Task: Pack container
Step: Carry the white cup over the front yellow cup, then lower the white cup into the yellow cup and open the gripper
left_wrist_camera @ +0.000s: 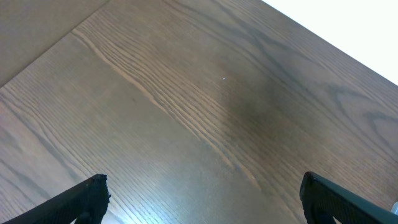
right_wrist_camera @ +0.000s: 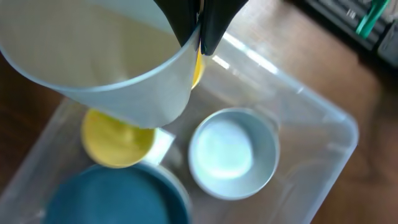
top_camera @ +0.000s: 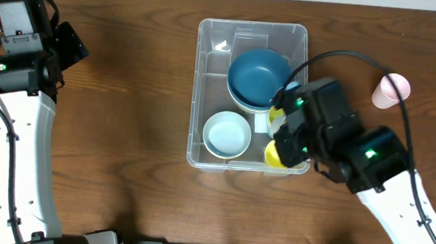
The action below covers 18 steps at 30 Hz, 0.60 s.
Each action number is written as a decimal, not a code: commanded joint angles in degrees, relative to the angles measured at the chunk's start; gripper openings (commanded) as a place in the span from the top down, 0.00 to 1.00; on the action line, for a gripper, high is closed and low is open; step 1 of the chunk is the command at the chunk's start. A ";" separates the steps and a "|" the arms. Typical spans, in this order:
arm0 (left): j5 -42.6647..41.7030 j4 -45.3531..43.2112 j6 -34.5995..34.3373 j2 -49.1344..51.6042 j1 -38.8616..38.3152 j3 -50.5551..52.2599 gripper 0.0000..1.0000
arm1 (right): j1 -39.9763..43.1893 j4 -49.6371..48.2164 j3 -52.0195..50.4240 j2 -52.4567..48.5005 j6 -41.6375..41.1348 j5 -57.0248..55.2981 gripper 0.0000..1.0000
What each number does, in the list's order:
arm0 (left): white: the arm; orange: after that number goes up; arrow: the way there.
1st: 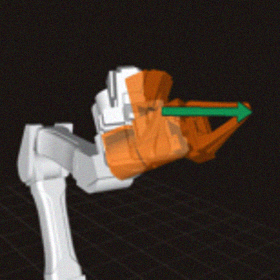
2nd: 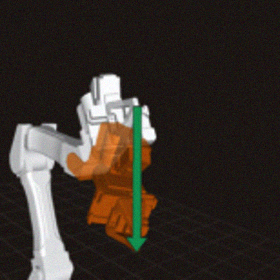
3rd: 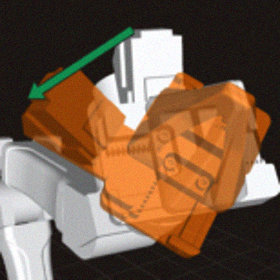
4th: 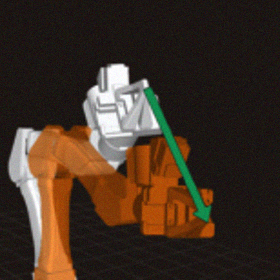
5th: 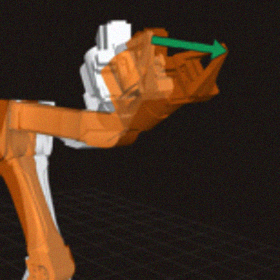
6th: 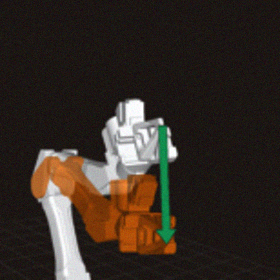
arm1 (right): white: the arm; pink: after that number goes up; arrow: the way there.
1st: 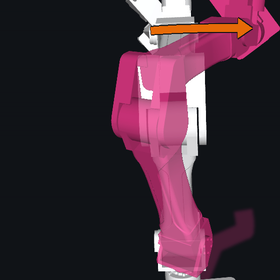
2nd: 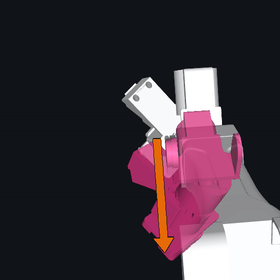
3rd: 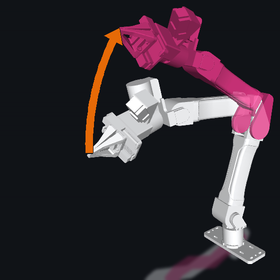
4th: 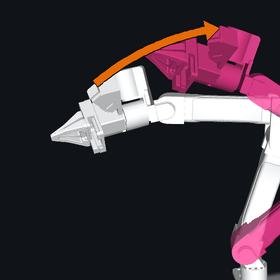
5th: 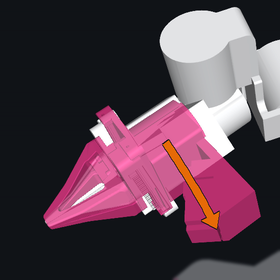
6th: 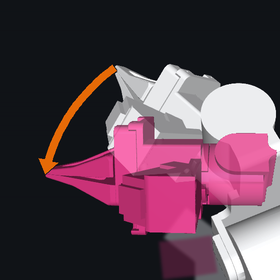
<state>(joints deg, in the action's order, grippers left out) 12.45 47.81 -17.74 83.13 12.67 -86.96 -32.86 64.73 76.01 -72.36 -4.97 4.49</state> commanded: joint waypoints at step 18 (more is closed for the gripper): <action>0.90 0.15 0.55 -0.42 0.24 -1.03 0.02 | -4.81 2.21 -4.92 -6.71 -5.29 -5.11 0.98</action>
<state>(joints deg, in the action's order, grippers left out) 12.45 47.81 -17.74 83.13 12.67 -86.96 -37.15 67.42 71.77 -78.54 -9.04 0.47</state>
